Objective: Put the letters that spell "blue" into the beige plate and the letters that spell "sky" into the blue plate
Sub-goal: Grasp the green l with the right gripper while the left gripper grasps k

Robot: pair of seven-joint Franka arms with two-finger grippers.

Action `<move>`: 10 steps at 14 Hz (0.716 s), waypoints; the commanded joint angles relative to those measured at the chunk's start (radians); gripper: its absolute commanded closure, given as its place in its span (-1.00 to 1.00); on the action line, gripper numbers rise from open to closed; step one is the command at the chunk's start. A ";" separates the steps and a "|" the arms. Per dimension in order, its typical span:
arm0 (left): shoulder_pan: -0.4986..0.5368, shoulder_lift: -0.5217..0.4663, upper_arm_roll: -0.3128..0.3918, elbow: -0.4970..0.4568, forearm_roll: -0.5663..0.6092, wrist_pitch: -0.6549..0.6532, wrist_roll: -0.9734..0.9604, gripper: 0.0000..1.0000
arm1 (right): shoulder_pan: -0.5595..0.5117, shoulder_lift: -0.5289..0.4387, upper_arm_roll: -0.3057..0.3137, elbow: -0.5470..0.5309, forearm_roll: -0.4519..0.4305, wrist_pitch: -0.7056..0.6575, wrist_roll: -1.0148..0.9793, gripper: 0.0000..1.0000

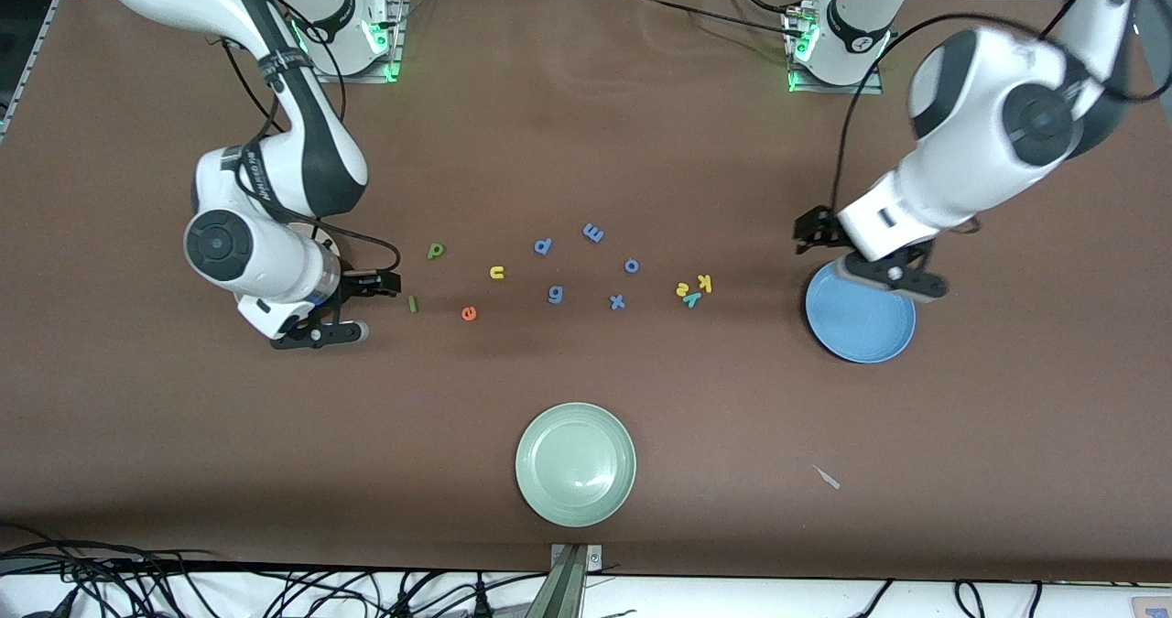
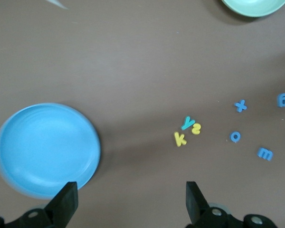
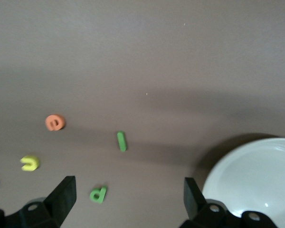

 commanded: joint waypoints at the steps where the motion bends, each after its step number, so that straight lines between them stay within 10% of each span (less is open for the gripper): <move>1: -0.077 0.142 0.008 0.025 -0.012 0.101 0.001 -1.00 | 0.012 -0.022 -0.004 -0.141 -0.018 0.181 0.007 -1.00; 10: -0.177 0.422 0.025 0.071 -0.027 0.297 -0.005 -1.00 | 0.067 0.063 -0.006 -0.252 -0.020 0.398 -0.001 -0.98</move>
